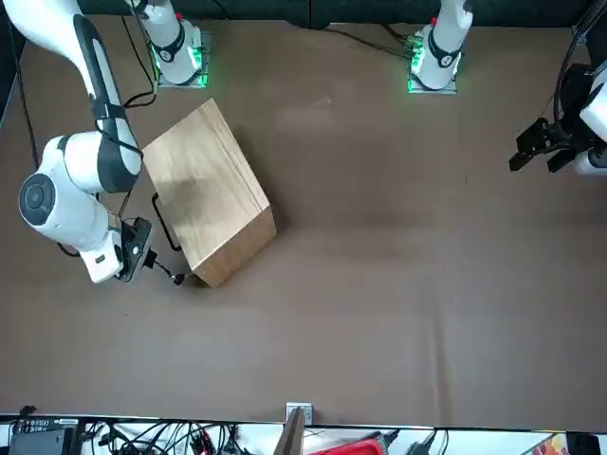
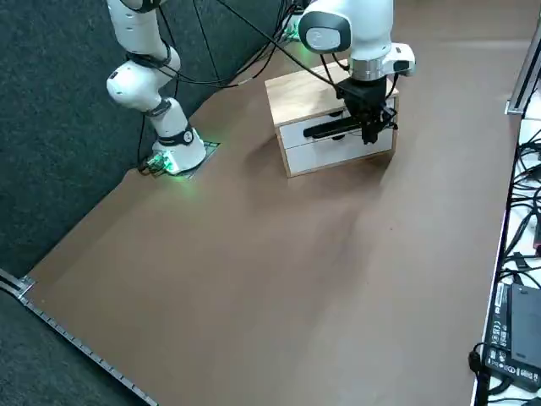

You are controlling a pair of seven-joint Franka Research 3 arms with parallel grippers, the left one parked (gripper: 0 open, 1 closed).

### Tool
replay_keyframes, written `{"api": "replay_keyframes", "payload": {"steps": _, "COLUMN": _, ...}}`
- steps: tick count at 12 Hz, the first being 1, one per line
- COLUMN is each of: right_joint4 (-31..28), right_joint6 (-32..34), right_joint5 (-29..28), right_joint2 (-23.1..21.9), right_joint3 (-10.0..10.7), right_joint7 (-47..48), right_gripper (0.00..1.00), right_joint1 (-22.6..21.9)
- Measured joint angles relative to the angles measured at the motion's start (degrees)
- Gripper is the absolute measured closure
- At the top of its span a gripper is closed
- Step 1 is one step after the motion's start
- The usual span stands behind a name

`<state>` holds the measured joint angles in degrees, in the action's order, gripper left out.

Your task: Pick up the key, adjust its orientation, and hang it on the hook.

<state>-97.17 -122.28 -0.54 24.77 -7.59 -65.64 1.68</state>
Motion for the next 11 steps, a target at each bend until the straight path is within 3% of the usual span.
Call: {"api": "replay_keyframes", "payload": {"steps": 11, "right_joint4": 3.15, "right_joint6": 0.0, "right_joint5": 0.0, "right_joint2": 3.46, "right_joint3": -0.13, "right_joint7": -2.89, "right_gripper": 0.96, "right_joint1": -1.98}}
